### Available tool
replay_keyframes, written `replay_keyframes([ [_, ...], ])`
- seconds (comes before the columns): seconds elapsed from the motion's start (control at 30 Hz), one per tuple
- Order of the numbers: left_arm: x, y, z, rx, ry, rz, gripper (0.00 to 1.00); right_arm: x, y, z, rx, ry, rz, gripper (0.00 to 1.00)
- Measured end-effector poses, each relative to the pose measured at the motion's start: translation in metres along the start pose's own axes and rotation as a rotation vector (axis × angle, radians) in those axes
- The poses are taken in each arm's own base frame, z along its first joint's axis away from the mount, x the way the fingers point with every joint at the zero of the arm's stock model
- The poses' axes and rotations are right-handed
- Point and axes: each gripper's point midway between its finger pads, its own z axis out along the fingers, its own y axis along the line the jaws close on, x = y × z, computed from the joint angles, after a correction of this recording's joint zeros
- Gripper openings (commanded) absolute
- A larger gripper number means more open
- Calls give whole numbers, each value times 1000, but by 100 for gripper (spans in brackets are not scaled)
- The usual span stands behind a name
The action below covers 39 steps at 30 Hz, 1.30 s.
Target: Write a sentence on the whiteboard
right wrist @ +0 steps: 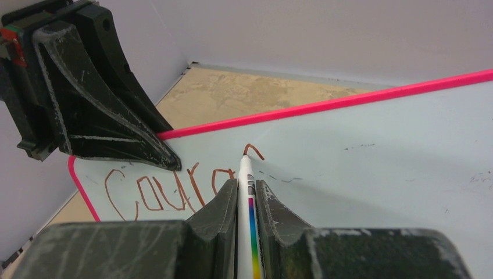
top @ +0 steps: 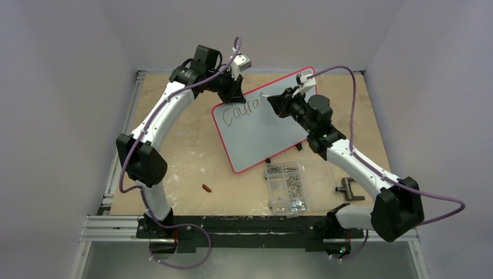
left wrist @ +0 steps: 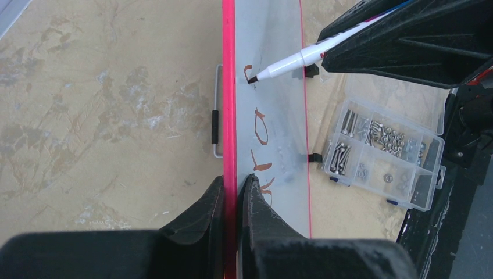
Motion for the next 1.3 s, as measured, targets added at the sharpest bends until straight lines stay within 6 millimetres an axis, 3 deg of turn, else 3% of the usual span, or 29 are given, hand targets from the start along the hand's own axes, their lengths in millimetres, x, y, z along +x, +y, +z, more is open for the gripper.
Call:
replay_keyframes([
  [0.3, 0, 0, 0, 0, 0, 0, 0, 19, -1, -9, -10, 33, 4, 0],
  [0.73, 0, 0, 0, 2, -1, 1, 0, 21, -11, -14, 48, 44, 4, 0],
  [1.3, -1, -1, 0, 5, -3, 2, 0, -5, -11, -5, 71, 3, -18, 0],
])
